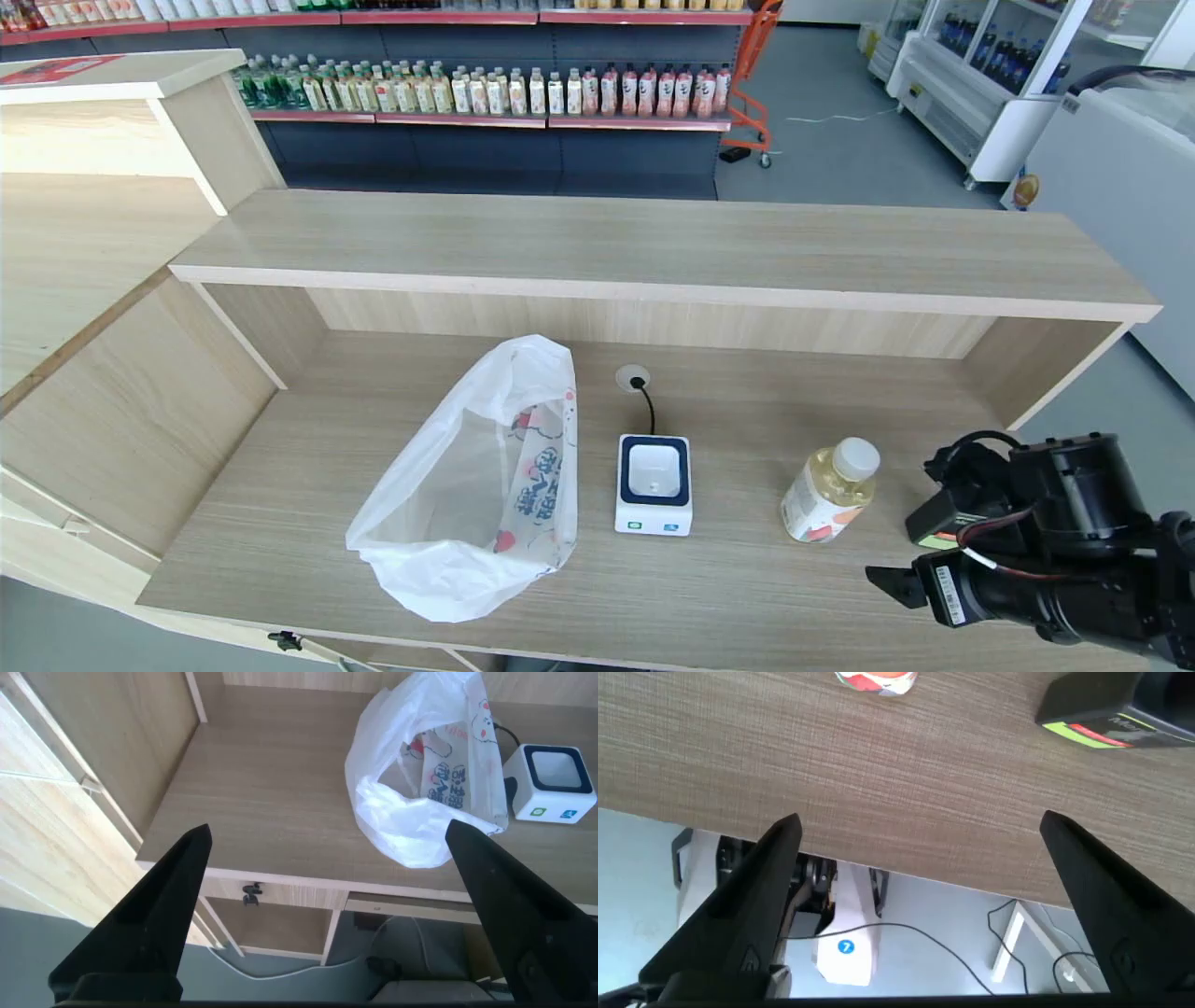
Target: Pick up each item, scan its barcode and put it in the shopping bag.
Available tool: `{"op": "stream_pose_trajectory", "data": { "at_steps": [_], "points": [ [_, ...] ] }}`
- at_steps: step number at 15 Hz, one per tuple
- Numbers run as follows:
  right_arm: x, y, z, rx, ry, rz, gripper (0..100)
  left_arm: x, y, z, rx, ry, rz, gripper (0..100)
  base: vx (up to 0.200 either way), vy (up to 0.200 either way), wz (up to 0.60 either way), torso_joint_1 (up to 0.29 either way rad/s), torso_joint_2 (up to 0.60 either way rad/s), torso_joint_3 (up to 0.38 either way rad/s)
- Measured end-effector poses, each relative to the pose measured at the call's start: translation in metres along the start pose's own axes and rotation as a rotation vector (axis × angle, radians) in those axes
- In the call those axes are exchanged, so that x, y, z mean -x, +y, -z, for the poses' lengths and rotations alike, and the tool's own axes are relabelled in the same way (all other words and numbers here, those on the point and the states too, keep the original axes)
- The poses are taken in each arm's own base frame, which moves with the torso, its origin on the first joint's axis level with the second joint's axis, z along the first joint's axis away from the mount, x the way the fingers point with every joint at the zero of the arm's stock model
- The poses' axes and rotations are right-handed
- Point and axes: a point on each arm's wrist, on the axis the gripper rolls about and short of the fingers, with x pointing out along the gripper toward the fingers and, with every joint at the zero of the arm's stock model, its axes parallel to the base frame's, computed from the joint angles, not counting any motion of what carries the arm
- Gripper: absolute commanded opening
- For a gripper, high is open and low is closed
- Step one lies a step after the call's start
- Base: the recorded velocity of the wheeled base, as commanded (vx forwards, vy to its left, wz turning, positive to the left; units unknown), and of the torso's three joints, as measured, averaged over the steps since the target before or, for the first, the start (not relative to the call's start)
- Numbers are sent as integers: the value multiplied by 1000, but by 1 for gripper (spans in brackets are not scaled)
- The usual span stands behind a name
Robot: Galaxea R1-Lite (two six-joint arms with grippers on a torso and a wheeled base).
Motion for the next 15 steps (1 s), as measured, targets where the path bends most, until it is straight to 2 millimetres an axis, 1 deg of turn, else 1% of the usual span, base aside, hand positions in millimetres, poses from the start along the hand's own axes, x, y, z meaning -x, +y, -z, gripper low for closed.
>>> {"op": "stream_pose_trajectory", "data": {
  "at_steps": [3,6,11,15],
  "points": [
    [-27,7,-5,-1,-97,-9,100,0,0,0,0,0,0,100,0,0,0,0,0,0],
    [-46,14,-5,3,-151,-22,100,0,0,0,0,0,0,100,0,0,0,0,0,0],
    [-69,26,-4,24,-231,-44,100,0,0,0,0,0,0,100,0,0,0,0,0,0],
    [-82,32,-3,89,-234,-46,100,0,0,0,0,0,0,100,0,0,0,0,0,0]
  ]
}}
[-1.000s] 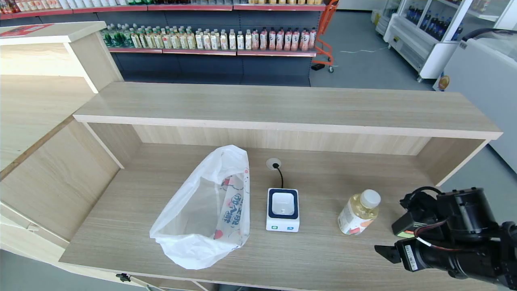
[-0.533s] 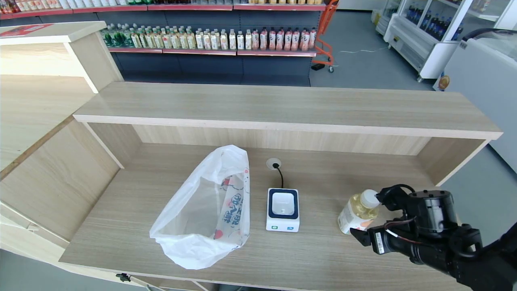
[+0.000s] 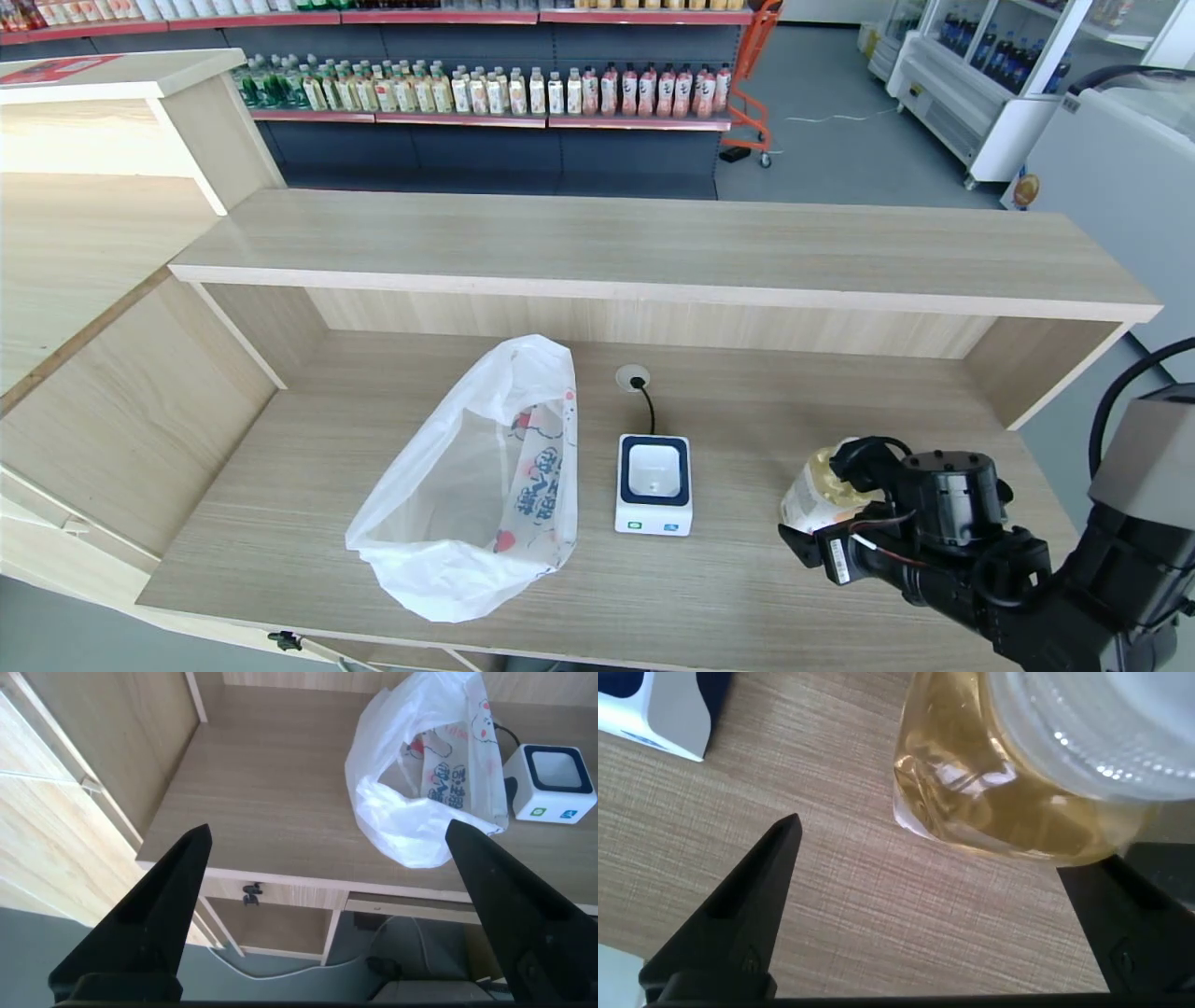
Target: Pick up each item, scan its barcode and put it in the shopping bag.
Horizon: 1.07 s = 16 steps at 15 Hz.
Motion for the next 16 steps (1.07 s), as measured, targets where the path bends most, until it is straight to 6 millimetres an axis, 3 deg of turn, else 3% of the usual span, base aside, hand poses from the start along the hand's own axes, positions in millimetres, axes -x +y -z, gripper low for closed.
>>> {"op": "stream_pose_trajectory", "data": {
  "at_steps": [16],
  "points": [
    [-25,1,-9,22,-123,12,100,0,0,0,0,0,0,100,0,0,0,0,0,0]
  ]
}}
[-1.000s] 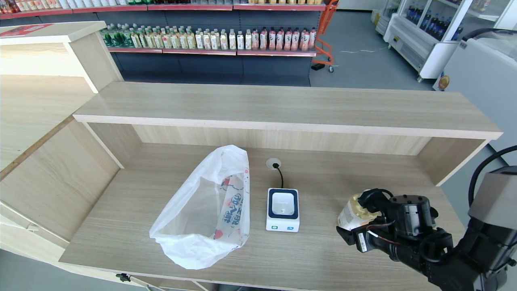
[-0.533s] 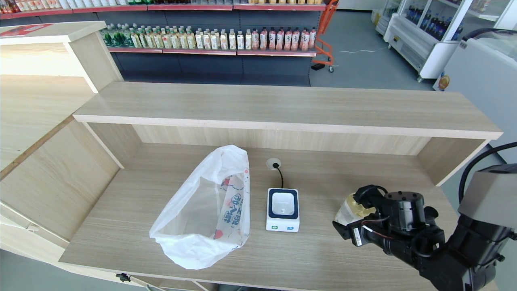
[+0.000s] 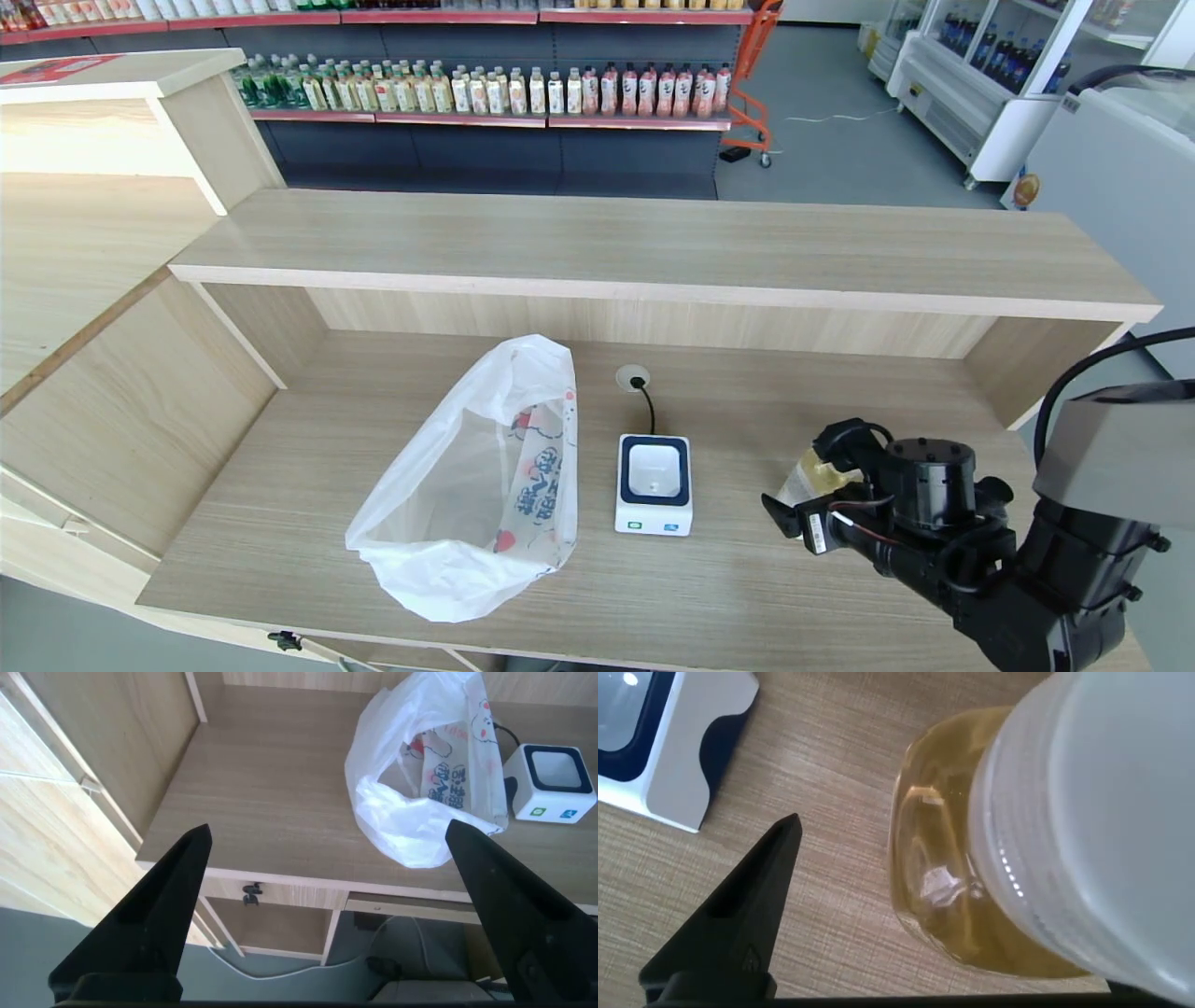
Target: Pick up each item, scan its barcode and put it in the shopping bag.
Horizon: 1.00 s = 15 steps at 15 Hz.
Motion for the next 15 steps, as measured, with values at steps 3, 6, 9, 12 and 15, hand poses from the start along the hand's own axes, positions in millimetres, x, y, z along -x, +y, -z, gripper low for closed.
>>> {"op": "stream_pose_trajectory", "data": {
  "at_steps": [3,6,9,12,15],
  "points": [
    [-9,1,2,-4,-6,0,100,0,0,0,0,0,0,100,0,0,0,0,0,0],
    [-21,2,-2,-5,-33,1,100,0,0,0,0,0,0,100,0,0,0,0,0,0],
    [-28,4,-6,-6,-54,-1,0,0,0,0,0,0,0,100,0,0,0,0,0,0],
    [-28,7,-10,-8,-70,-13,0,0,0,0,0,0,0,100,0,0,0,0,0,0],
    [-25,9,-12,-10,-74,-18,0,0,0,0,0,0,0,100,0,0,0,0,0,0]
  ]
}}
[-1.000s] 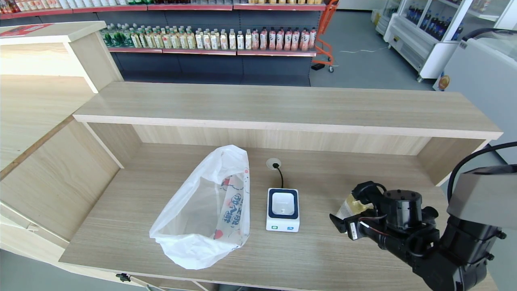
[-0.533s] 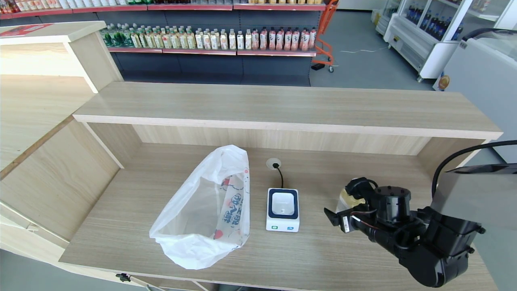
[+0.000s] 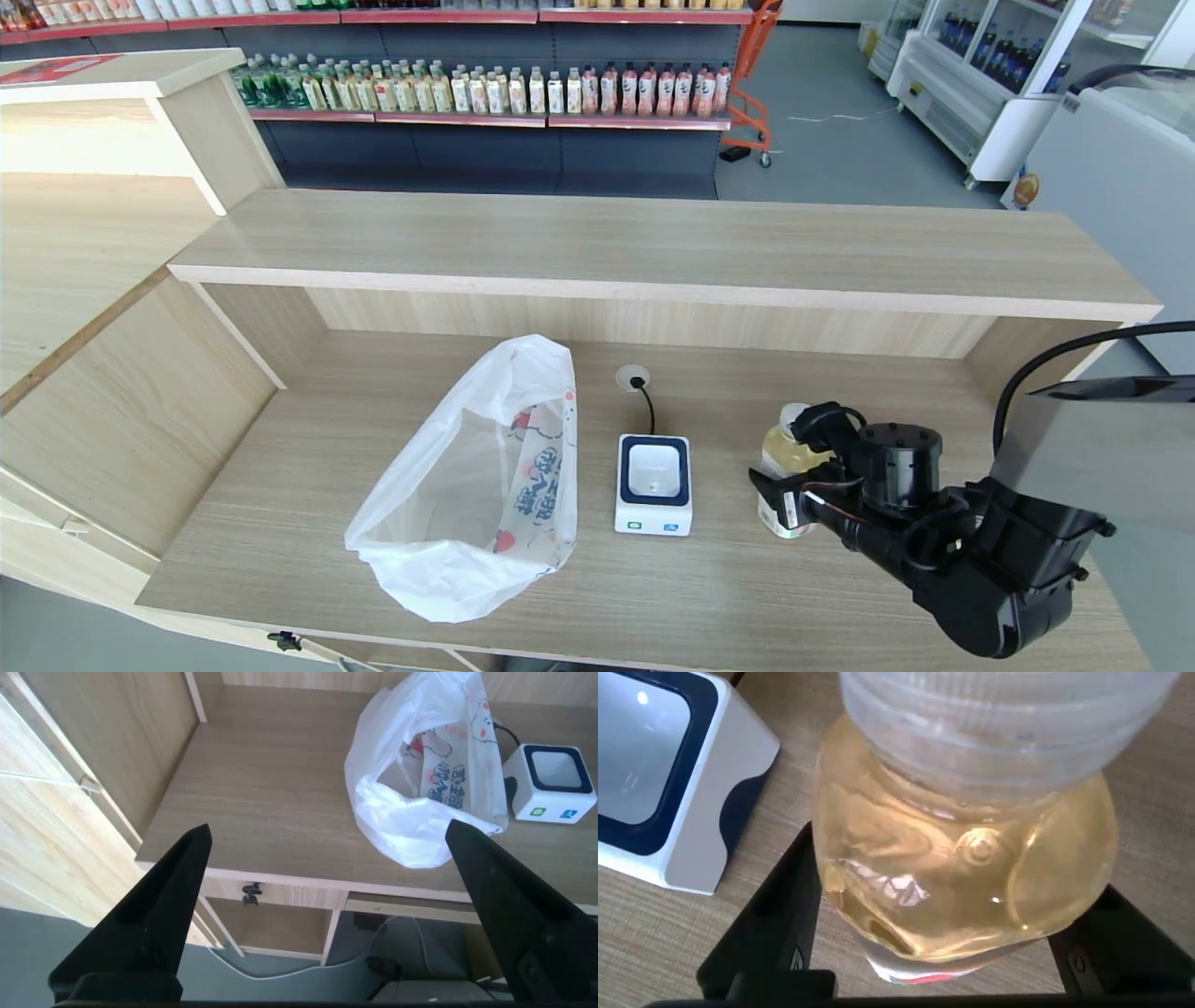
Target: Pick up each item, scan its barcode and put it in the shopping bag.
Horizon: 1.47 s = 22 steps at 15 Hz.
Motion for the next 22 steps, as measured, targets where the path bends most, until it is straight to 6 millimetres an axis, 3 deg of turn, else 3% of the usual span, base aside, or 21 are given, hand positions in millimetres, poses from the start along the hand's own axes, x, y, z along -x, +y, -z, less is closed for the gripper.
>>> {"op": "stream_pose_trajectory", "data": {
  "at_steps": [8,11,16,19,22],
  "points": [
    [6,3,-2,-22,-1,-14,0,0,0,0,0,0,0,100,0,0,0,0,0,0],
    [16,3,-18,-130,-52,-103,0,0,0,0,0,0,0,100,0,0,0,0,0,0],
    [69,-3,-57,-309,-54,-447,0,0,0,0,0,0,0,100,0,0,0,0,0,0],
    [105,0,-65,-350,-43,-643,0,0,0,0,0,0,0,100,0,0,0,0,0,0],
    [121,10,-73,-361,-62,-742,0,0,0,0,0,0,0,100,0,0,0,0,0,0]
  ]
}}
